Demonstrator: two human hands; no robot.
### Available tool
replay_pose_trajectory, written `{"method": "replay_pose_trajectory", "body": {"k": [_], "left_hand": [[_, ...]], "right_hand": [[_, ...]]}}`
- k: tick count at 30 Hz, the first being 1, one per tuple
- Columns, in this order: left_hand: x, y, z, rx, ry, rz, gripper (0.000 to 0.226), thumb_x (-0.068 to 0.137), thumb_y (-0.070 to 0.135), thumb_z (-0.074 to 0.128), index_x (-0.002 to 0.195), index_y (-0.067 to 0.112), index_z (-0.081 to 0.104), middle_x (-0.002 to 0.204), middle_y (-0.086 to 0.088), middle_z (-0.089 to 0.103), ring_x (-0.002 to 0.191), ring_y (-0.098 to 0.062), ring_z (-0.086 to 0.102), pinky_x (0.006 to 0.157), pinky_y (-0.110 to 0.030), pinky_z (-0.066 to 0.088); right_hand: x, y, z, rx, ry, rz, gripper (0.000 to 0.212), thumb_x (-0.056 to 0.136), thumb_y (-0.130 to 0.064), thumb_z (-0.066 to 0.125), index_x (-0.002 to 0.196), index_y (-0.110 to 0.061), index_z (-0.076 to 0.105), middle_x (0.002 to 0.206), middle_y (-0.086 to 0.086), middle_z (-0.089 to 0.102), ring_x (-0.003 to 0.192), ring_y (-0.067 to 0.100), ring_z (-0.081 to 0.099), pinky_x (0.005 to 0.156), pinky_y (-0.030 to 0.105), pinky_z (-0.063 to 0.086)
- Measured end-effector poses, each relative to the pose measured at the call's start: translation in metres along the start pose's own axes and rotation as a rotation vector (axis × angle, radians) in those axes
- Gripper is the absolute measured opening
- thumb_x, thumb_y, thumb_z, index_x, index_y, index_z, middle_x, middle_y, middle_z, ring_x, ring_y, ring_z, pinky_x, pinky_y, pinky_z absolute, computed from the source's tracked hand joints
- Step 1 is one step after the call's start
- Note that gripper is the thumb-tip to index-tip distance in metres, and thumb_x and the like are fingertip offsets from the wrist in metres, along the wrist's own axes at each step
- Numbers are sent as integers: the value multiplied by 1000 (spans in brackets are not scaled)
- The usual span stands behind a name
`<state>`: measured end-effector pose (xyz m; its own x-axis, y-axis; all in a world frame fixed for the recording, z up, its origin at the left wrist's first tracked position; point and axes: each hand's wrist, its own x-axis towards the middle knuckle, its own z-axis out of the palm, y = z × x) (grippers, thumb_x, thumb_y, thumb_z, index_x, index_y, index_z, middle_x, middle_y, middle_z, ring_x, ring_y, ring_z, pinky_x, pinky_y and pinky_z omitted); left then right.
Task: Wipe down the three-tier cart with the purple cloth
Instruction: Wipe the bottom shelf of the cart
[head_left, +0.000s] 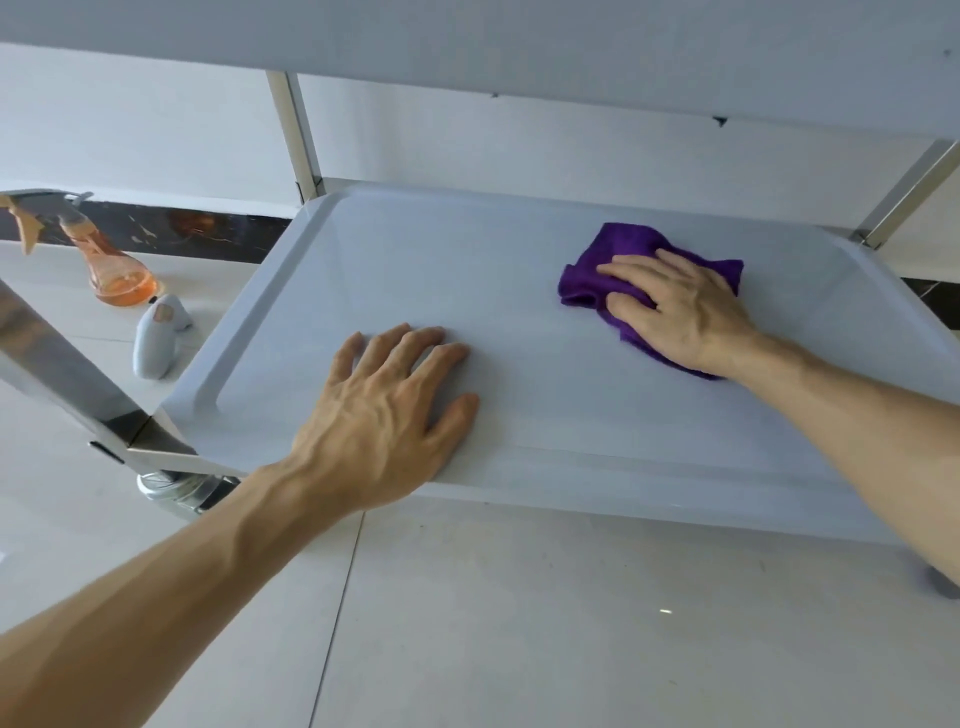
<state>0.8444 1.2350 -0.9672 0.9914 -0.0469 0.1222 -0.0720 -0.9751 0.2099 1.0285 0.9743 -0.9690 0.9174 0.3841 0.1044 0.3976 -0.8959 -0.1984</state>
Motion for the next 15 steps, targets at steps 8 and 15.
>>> {"method": "replay_pose_trajectory", "body": {"k": [8,15], "left_hand": [[49,23,6,-28,-31,-12,56,93,57,40,143,30,40,151,4,35,141,-24,28,115,-45,20],[47,30,27,-14,40,46,53,97,48,25,142,25,41,151,1,39,143,-26,26,114,-54,19]], "right_hand": [[4,-23,16,-5,42,118,48,96,-57,31,143,-46,37,156,-22,29,147,23,16,117,50,12],[13,-27,19,-2,43,41,51,92,-61,30,141,-48,38,155,-23,30,146,23,19,115,51,15]]}}
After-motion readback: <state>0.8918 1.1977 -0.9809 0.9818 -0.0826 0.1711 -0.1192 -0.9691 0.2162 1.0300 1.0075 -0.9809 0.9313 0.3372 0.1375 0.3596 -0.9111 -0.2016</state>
